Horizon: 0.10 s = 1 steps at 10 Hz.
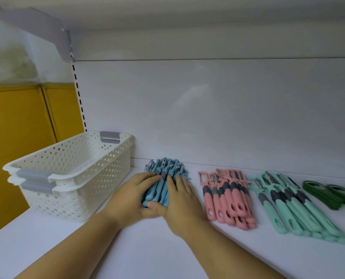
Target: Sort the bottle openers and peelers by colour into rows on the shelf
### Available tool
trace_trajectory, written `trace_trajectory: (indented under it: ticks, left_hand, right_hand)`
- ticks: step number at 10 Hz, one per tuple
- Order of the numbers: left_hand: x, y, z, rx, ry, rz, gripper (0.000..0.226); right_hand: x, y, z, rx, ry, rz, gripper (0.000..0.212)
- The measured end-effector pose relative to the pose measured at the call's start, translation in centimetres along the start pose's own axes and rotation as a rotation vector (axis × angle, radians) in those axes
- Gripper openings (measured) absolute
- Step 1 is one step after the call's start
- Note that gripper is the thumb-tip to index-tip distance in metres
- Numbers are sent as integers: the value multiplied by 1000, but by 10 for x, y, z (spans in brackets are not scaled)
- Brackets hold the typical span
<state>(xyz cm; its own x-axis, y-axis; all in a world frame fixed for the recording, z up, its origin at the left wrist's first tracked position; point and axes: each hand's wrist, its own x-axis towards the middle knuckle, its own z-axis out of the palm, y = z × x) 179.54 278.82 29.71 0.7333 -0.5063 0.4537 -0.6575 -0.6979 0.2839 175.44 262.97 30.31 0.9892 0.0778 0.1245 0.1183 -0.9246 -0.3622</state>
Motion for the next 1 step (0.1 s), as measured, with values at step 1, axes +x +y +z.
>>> trace_trajectory:
  ticks: [1]
  left_hand:
    - [-3,12,-17,110,-39,45,100]
  right_hand:
    - [-18,-5,-16,-94,43,-46,91]
